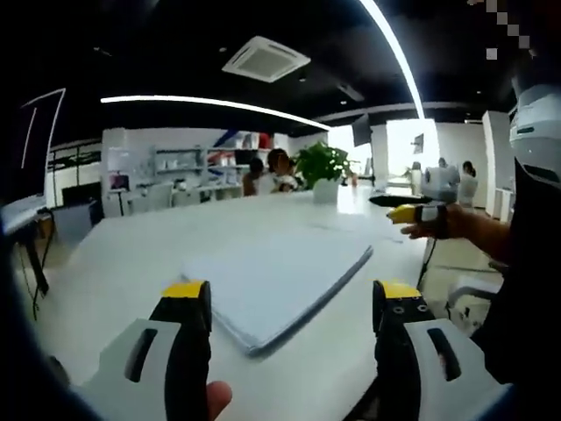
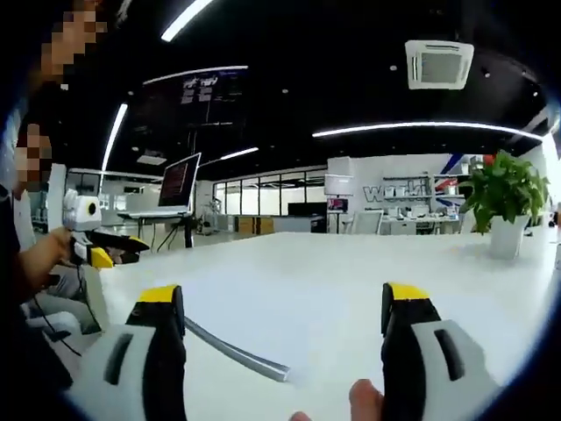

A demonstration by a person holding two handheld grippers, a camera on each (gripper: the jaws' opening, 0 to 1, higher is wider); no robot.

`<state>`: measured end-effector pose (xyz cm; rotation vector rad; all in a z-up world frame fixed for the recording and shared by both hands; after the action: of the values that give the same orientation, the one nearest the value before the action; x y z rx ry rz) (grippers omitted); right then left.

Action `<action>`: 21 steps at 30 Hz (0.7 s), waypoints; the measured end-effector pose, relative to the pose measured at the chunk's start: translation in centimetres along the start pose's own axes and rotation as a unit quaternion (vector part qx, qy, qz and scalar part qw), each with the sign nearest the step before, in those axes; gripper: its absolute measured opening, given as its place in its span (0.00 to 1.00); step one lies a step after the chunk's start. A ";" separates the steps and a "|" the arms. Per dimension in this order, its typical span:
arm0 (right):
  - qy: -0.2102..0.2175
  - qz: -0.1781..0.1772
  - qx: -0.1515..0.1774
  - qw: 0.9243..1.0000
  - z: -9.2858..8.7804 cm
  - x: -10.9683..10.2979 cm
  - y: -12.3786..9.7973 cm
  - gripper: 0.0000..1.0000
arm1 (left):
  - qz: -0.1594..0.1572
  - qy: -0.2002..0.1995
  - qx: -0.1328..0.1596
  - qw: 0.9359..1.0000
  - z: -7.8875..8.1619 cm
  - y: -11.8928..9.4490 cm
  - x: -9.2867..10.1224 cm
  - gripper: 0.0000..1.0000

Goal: Grasp the top corner of one sheet in the document stack and pull a single sheet out from the document stack, separating that one sheet from the rest and lifting it clear until the single sheet is fully removed from the stack

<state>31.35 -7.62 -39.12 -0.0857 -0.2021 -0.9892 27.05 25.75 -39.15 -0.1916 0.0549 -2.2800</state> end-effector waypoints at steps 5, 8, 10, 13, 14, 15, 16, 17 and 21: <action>0.014 0.022 0.010 1.000 0.1 -1.3 0.9 0.91 | 0.018 0.019 -0.016 1.000 -0.4 -0.4 -0.5 0.71; 0.023 0.033 -0.002 0.999 -0.7 -1.9 1.1 0.87 | 0.019 0.017 -0.025 0.999 -1.0 -0.5 -0.4 0.71; 0.015 0.030 -0.005 0.999 -0.9 -2.0 1.0 0.88 | 0.021 0.015 -0.029 0.999 -1.3 -0.6 -0.4 0.72; 0.014 0.026 0.001 1.000 -0.8 -2.0 1.0 0.88 | 0.023 0.015 -0.037 0.999 -1.9 -0.9 -0.4 0.72; 0.020 0.026 0.001 0.999 -0.8 -2.1 1.0 0.88 | 0.023 0.015 -0.040 0.999 -2.1 -1.0 -0.5 0.71; 0.023 0.028 -0.001 0.999 -1.0 -2.3 1.1 0.88 | 0.025 0.014 -0.044 0.999 -2.2 -1.1 -0.6 0.71; 0.022 0.030 -0.004 0.999 -1.1 -2.6 1.1 0.88 | 0.027 0.017 -0.050 0.998 -2.4 -1.2 -0.7 0.70; 0.020 0.033 -0.007 0.999 -1.4 -2.9 1.1 0.89 | 0.028 0.020 -0.054 0.998 -2.4 -1.2 -0.8 0.69; 0.050 0.044 -0.024 0.998 -2.5 -3.7 1.3 0.89 | 0.028 0.031 -0.056 0.998 -2.2 -1.5 -1.0 0.64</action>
<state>30.79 -4.31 -42.31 -0.0881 -0.0831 -0.9091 26.21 27.41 -41.27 -0.1744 0.2177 -2.2280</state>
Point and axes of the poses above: the point that each gripper's makers call its tool centre point, and the gripper's own axes: y roughly forward along the fingers, x roughly to its right, z roughly out of its top, the point moved 6 cm from there along -y, roughly backward along the fingers, and after that the axes turned 8 degrees about -y, right-handed, at the moved point
